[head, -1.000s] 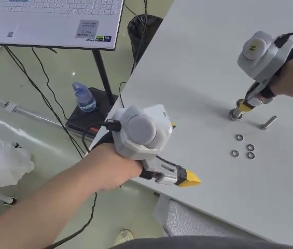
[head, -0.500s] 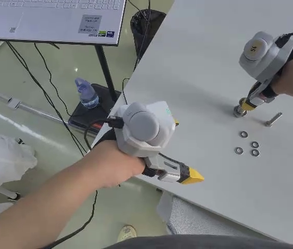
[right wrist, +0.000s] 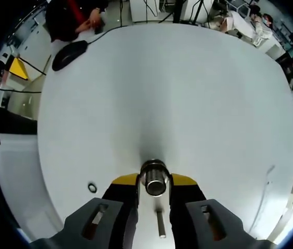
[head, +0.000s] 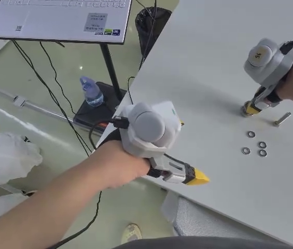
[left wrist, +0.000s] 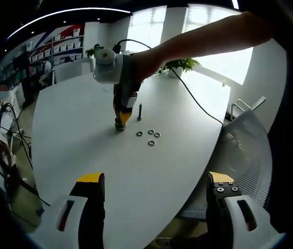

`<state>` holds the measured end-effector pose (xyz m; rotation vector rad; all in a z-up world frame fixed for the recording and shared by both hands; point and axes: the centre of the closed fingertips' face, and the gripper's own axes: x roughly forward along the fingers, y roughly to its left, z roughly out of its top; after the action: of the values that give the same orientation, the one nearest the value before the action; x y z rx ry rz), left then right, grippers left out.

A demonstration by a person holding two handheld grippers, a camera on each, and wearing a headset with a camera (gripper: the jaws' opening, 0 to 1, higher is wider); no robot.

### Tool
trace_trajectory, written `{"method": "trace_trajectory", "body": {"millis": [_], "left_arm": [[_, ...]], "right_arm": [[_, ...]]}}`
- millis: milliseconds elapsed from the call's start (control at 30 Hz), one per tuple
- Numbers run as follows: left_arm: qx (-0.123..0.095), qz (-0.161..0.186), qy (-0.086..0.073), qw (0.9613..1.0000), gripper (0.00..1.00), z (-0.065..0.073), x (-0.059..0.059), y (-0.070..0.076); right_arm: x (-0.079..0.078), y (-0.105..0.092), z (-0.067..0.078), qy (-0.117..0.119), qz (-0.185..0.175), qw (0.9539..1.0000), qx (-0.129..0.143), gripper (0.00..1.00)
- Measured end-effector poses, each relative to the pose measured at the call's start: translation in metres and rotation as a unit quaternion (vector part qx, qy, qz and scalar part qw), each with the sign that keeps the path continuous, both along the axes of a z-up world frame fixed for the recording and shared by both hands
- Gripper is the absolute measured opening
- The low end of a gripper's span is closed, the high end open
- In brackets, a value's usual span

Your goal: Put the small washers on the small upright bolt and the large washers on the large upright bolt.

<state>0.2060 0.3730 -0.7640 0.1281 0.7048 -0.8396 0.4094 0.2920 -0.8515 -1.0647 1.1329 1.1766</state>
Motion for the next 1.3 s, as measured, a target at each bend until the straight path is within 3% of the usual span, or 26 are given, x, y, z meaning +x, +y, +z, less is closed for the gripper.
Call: {"method": "trace_trajectory", "body": {"millis": [433,1300], "left_arm": [[0.006,-0.001,-0.002,1.0,0.79,0.001,0.003,0.007],[0.011,-0.007,0.005,0.9999,0.76,-0.001,-0.003,0.007]], "right_arm": [[0.006,0.003,-0.015,0.001,-0.008,1.0,-0.005,0.22],[-0.01,0.009,-0.003,-0.001,0.002,1.0,-0.001,0.24]]}}
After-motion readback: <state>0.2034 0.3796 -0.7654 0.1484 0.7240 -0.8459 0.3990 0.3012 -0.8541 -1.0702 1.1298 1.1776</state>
